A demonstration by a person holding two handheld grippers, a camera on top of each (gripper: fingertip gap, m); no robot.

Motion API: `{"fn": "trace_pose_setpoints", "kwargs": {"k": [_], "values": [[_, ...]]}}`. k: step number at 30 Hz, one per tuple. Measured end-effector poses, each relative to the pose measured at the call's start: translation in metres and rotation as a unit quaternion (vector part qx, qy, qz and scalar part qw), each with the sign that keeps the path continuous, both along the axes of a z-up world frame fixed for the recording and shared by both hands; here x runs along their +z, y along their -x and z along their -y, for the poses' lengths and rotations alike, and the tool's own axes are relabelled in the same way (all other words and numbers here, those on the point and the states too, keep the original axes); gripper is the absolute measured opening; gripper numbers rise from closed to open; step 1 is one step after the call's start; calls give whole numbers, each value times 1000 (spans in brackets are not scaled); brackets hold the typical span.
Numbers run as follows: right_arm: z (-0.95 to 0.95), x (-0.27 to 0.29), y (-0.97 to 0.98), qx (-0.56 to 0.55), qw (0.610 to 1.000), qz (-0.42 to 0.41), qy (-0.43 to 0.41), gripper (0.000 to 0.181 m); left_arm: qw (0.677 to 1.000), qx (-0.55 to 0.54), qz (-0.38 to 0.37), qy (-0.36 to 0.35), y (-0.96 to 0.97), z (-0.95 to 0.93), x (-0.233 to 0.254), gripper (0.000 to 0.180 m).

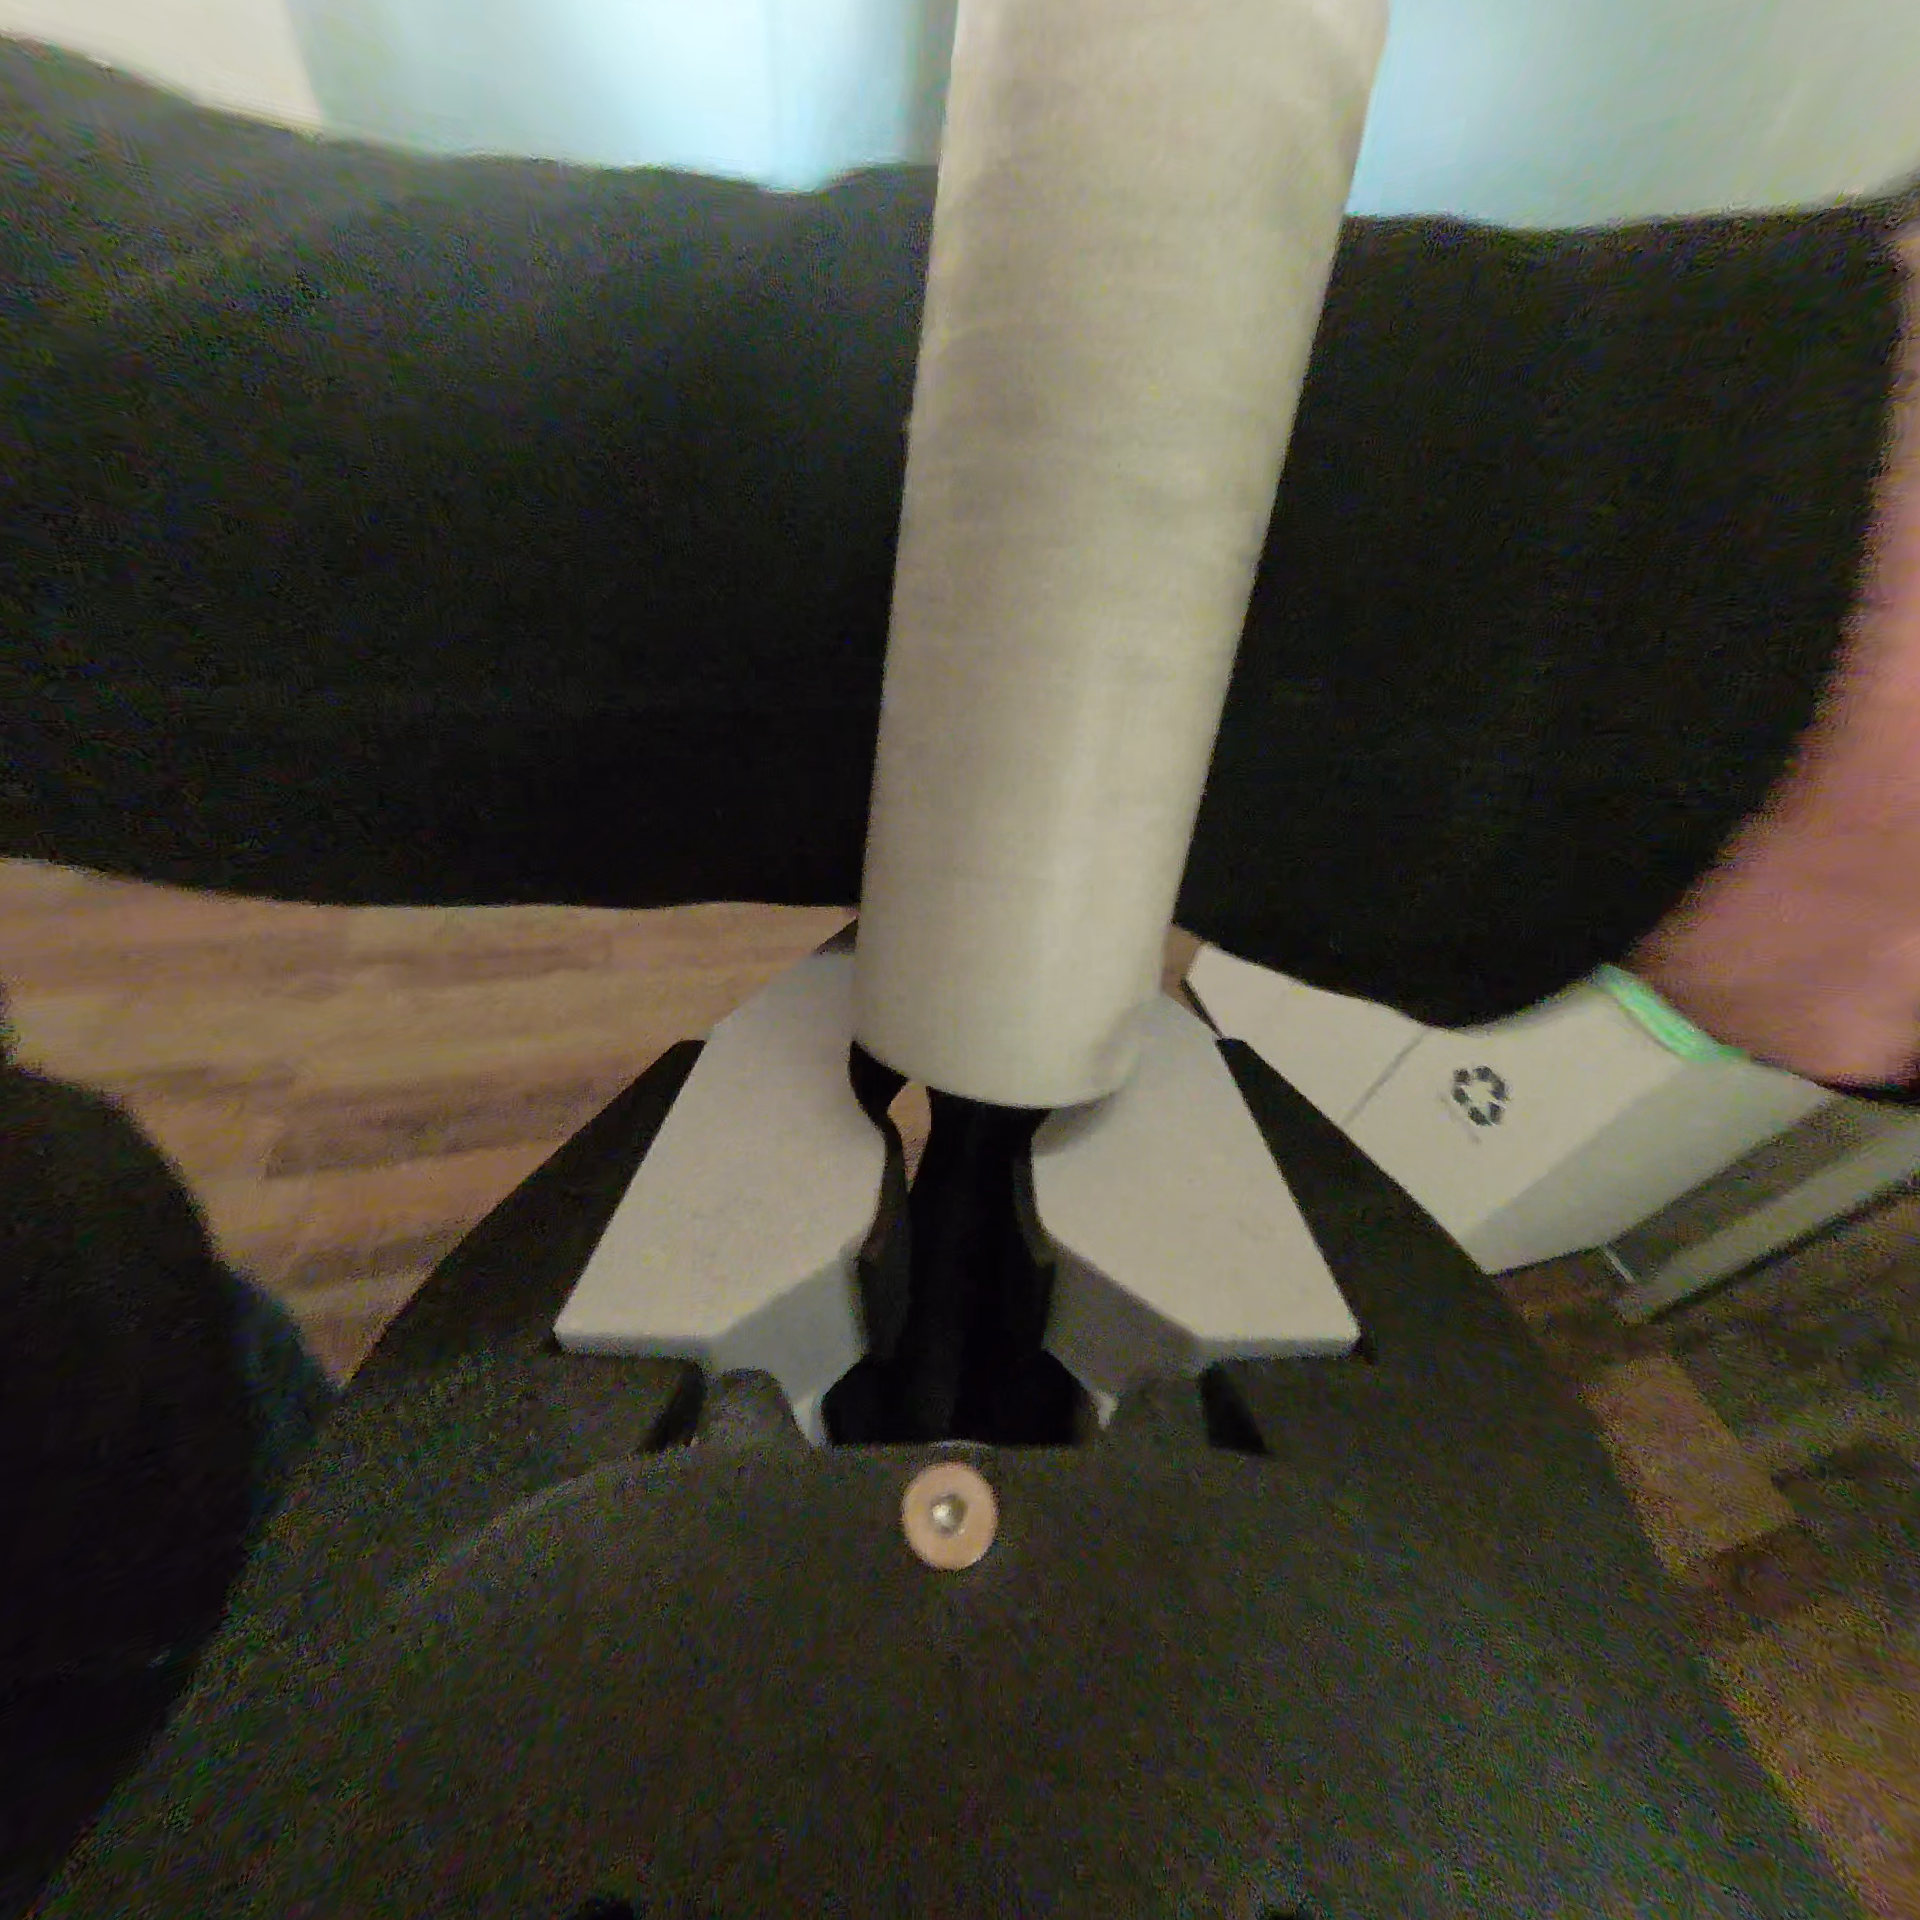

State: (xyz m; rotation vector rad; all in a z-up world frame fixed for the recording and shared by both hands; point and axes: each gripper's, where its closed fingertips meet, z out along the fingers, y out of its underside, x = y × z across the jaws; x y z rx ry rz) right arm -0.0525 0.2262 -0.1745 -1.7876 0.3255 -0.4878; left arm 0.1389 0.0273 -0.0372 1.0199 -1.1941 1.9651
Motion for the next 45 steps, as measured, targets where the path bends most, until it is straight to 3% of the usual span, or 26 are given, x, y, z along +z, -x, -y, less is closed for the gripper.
{"fn": "trace_pose_setpoints", "kwargs": {"k": [5,8,12,14,20,22,26,30,32,34,36,42,45], "values": [[67,4,-66,-112,993,-36,-15,7,1000,15,4,-8,-3,-1,-4,20],[54,29,-28,-46,999,-2,-11,7,1000,21,-3,8,-13,-11,-1,21],[-1,20,36,61,998,15,30,7,999,31,7,21,-19,-22,12,21],[-12,-2,29,40,996,14,78,7,999,26,7,29,-15,-19,17,21],[43,17,-54,-78,997,-9,-24,6,999,0,31,32,7,-6,31,20],[76,16,-81,-128,991,-37,-5,6,999,17,32,15,-2,-9,26,20],[53,36,-29,-37,999,-22,33,6,999,45,17,14,-33,-30,16,21],[-37,22,72,121,990,6,69,6,997,79,9,23,-54,-52,13,21],[-52,3,71,96,990,4,104,5,997,77,9,23,-53,-55,10,21],[-50,-6,56,90,992,-47,78,5,996,83,2,20,-54,-56,6,20],[-45,-12,38,83,993,-46,65,5,997,73,4,14,-51,-50,3,20],[15,-8,-55,-60,994,-65,58,5,998,61,-5,-21,-44,-43,-19,20],[41,0,-59,-71,992,-71,79,4,998,51,-1,-33,-40,-47,-19,20]]}}
